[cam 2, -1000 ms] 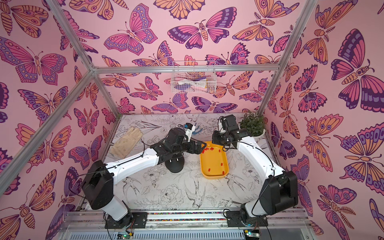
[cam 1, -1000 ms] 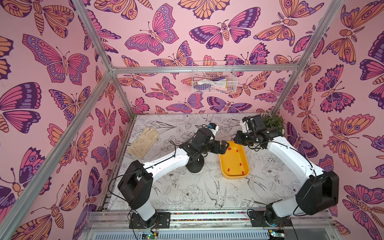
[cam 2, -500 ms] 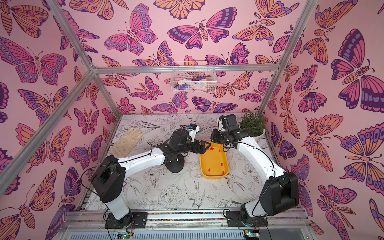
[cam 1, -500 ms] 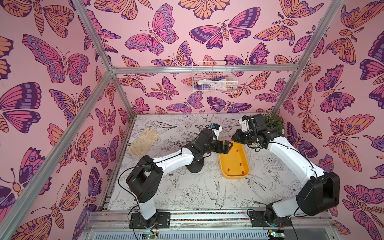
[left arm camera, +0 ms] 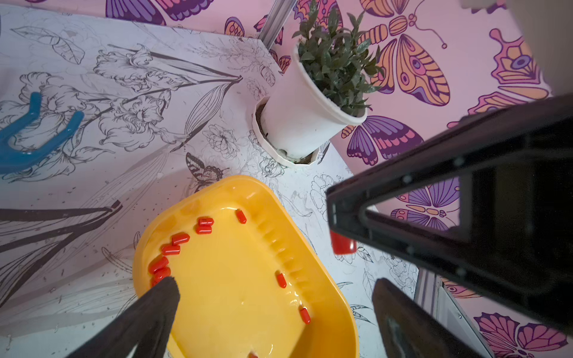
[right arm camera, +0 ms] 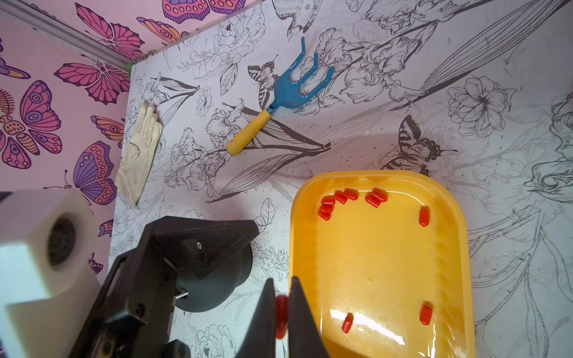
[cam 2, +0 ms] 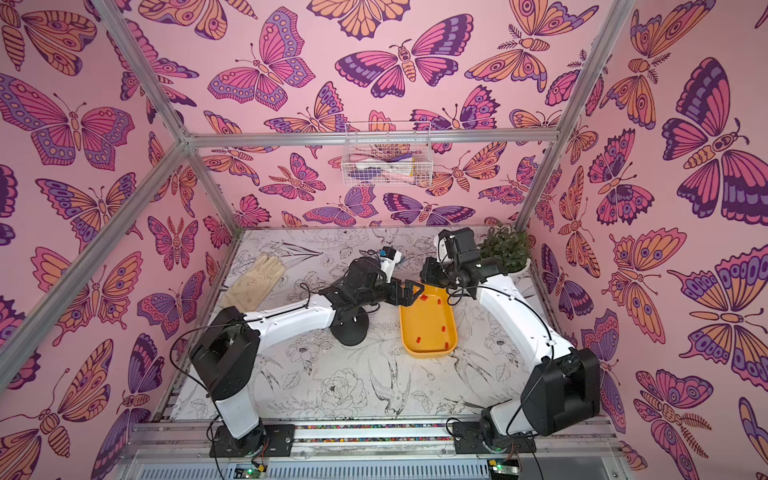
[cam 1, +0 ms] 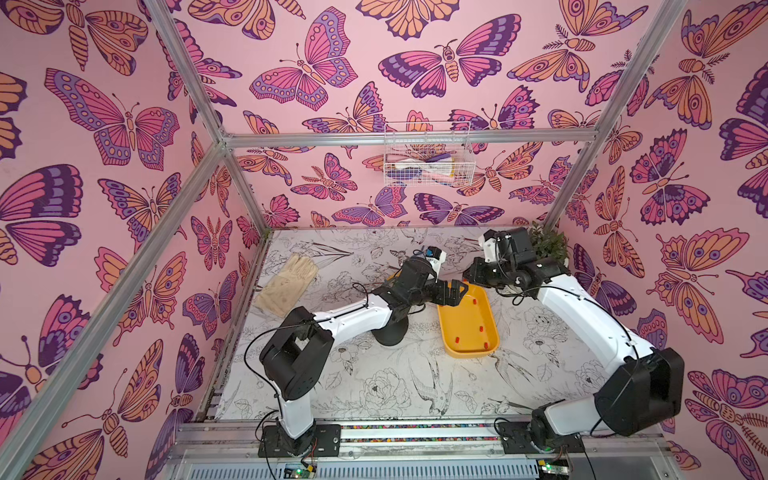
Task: Cover the protruding screws with screw protection sleeves
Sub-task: Pick up the screw protection sleeve from the storage box.
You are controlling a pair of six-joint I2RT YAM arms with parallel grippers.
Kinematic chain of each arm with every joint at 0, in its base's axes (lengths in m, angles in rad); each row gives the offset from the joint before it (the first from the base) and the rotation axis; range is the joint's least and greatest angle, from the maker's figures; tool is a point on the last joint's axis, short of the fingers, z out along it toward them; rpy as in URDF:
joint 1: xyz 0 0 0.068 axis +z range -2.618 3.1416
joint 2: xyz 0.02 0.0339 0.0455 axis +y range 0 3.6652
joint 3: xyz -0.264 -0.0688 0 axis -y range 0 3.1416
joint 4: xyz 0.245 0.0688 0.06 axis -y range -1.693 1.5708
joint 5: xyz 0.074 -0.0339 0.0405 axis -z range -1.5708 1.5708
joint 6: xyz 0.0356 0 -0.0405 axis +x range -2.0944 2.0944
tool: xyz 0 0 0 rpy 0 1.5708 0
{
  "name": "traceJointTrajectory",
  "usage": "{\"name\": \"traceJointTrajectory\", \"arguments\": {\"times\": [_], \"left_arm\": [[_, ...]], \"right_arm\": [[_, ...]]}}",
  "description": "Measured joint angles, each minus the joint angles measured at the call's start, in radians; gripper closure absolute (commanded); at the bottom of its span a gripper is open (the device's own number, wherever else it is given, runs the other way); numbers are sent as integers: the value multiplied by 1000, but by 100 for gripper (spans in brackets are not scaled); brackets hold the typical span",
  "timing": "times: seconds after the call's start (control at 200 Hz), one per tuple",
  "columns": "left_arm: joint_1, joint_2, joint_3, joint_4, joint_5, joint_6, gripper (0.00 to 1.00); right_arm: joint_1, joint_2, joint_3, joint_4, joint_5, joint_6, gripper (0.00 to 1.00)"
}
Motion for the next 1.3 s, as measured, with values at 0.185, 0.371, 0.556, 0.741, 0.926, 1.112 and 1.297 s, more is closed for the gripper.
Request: {"name": "traceJointTrajectory", "arguments": {"times": [0.185,0.371,0.556,0.741,0.926,1.112,1.297], "left_arm": [[0,15,23,18,0,1,1],[0,32,29,18,0,1,1],[0,33,33,18,0,1,1],[1,33,37,18,-1,3,1],[2,38,37,18,-1,5,1],[9,47,37,18,-2,5,1],[13,47,37,18,-2,5,0]], "right_arm": [[0,-2,0,3,-3,0,89],[0,-13,-1,5,-9,0,89],[0,-17,-5,9,-20,1,89],[0,-19,-10,16,-26,5,89],[-1,-26,-15,17,-30,8,89],[-1,-29,-18,17,-39,8,89],[-1,-30,-19,20,-44,11,89]]}}
